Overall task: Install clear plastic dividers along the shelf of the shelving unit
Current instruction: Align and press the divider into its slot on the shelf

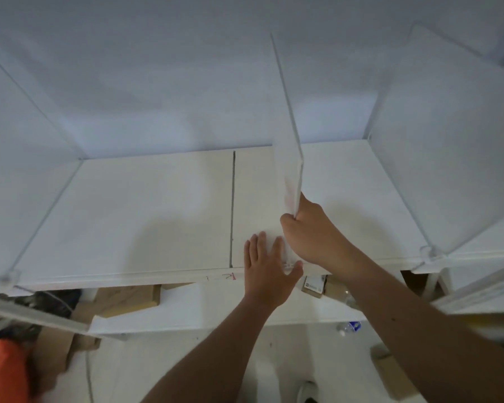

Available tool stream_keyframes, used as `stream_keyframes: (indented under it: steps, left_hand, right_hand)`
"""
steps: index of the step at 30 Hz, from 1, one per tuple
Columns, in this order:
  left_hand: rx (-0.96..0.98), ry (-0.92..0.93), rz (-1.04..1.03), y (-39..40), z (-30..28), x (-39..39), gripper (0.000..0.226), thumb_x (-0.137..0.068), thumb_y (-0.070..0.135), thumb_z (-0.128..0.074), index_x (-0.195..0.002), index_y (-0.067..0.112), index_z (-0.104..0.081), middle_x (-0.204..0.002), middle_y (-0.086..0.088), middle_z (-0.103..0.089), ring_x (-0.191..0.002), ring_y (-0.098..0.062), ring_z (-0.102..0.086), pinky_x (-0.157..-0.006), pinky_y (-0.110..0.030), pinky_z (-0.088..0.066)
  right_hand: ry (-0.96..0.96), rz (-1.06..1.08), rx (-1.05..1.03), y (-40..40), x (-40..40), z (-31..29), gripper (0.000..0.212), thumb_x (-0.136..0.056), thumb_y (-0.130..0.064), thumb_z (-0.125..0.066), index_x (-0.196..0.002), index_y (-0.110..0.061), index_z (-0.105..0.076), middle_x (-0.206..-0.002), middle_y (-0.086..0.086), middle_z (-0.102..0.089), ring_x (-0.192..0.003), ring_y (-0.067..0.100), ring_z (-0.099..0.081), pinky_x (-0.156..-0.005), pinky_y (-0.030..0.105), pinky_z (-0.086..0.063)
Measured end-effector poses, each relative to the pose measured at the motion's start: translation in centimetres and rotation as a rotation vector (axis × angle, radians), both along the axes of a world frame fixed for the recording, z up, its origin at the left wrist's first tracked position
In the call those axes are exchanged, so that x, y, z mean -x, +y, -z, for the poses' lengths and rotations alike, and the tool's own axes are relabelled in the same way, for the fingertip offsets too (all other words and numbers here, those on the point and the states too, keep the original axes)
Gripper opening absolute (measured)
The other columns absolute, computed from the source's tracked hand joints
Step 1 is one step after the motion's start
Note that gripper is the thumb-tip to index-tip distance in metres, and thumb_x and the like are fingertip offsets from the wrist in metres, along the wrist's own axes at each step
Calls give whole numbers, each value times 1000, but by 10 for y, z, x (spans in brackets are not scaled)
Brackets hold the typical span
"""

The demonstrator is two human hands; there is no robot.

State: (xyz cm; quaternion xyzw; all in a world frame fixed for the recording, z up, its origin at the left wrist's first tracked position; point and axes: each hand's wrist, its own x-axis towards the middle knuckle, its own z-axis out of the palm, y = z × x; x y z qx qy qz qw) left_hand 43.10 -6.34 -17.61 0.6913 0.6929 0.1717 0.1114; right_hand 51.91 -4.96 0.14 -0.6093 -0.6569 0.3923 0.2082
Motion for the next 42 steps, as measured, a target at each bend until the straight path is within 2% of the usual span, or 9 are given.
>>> stream_keyframes:
  steps: [5,10,15,17,22,27,32,37,42]
  left_hand:
    - [-35,-12,-35,-2,-6,26,82,-77,66,-47,-138,23,-14,-154,-16,-27,-146,-32,-11,-120,-47,4]
    - [-38,-36,-74,-7,-9,45,75,-75,61,-51,-127,20,-15,-151,-17,-33,-145,-34,-17,-117,-53,8]
    - [-22,-23,-102,-13,1,80,77,-80,64,-46,-139,20,-27,-150,-4,-34,-144,-26,-19,-116,-54,1]
    - [1,-30,-85,-13,0,85,76,-81,64,-44,-141,21,-27,-151,0,-32,-145,-22,-16,-118,-54,-1]
    - [6,-35,-41,-14,-5,85,65,-86,57,-42,-141,23,-33,-153,2,-33,-145,-18,-17,-118,-52,1]
    - [-40,0,-19,-15,5,105,57,-88,55,-40,-135,25,-45,-142,9,-49,-139,-7,-30,-121,-41,-12]
    - [-72,-20,-4,-18,2,108,52,-89,55,-42,-132,26,-48,-137,11,-54,-135,-4,-36,-120,-38,-16]
    - [-30,-33,17,-21,0,109,57,-90,57,-41,-139,27,-39,-145,12,-45,-140,-2,-26,-121,-35,-6]
    - [-39,-40,-9,-21,3,106,58,-91,58,-40,-140,26,-38,-145,12,-45,-141,-2,-25,-121,-33,-2]
  right_hand:
    - [14,22,-23,0,33,2,50,-95,-12,-37,-145,-13,-34,-83,3,-56,-59,12,-56,-57,26,-44]
    - [35,71,-22,-2,49,5,45,-94,-12,-38,-139,-6,-41,-72,2,-55,-53,15,-53,-53,28,-44]
    - [19,-21,-61,-6,87,5,56,-95,-14,-35,-150,-21,-24,-124,17,-59,-85,22,-63,-79,35,-53]
    - [3,-18,-64,-5,94,5,59,-94,-14,-35,-151,-22,-22,-132,17,-56,-93,26,-63,-86,39,-53]
    - [2,3,-45,-5,91,6,55,-93,-14,-35,-148,-18,-28,-126,18,-58,-85,24,-61,-80,34,-51]
    - [51,-67,-56,-8,106,8,64,-91,-17,-37,-150,-28,-17,-99,11,-60,-74,22,-60,-70,34,-51]
    - [16,-77,-68,-6,107,11,63,-93,-15,-38,-150,-28,-17,-105,13,-64,-76,22,-61,-59,26,-43]
    - [-21,-92,-61,-10,106,14,60,-95,-16,-36,-150,-24,-16,-114,18,-65,-92,31,-66,-77,34,-51]
    - [-41,-111,-38,-6,107,15,58,-97,-16,-35,-151,-24,-15,-117,15,-63,-83,23,-60,-71,29,-44]
